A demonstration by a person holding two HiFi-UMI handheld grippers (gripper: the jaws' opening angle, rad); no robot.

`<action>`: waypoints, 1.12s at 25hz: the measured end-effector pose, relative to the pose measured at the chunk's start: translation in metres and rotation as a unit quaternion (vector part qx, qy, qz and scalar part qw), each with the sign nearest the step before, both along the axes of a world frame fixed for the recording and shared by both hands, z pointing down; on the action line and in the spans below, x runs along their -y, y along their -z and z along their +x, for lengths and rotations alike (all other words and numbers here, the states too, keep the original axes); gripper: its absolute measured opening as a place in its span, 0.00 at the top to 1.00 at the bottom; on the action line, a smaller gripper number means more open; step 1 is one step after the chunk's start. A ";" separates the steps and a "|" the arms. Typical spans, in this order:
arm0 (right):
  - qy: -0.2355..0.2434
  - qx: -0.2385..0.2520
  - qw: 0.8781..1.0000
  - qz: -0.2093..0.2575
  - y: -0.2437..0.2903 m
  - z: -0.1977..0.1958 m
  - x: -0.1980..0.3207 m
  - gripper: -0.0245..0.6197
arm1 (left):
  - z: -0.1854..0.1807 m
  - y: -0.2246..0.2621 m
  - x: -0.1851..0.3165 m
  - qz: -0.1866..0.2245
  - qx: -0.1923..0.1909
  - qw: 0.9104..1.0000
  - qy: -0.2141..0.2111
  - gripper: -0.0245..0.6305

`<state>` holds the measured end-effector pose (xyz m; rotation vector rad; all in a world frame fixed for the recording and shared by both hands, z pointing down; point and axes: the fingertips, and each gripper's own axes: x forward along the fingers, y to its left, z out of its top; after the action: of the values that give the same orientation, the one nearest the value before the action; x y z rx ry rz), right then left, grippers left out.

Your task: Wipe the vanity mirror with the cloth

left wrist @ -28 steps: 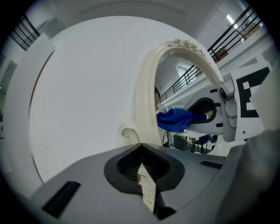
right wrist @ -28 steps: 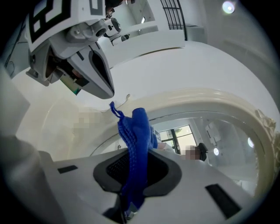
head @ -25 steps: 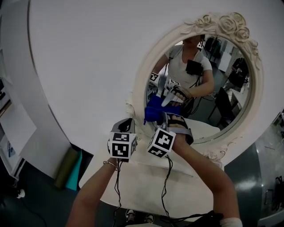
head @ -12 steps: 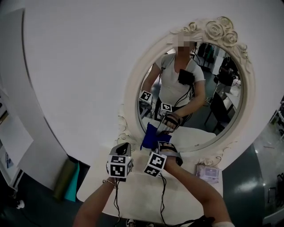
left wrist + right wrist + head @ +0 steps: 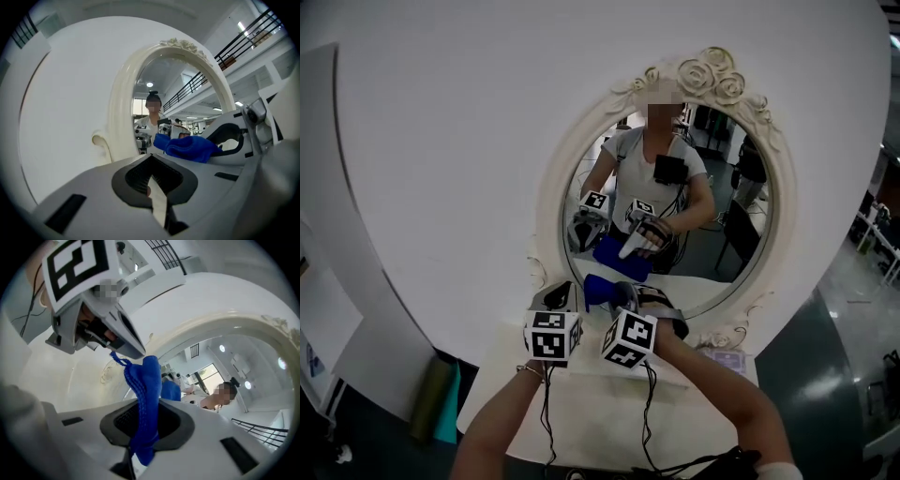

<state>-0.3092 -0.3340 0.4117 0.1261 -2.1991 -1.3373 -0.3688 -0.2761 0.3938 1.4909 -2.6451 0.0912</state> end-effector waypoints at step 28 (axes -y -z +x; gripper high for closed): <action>-0.139 0.186 0.914 0.332 0.366 0.057 0.087 0.85 | 0.051 0.293 0.059 0.123 0.164 0.978 -0.046 0.95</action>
<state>-0.2521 -0.4210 0.0454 0.9790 -1.8013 -1.9490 -0.3182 -0.3352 0.1010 1.8165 -2.9329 0.0190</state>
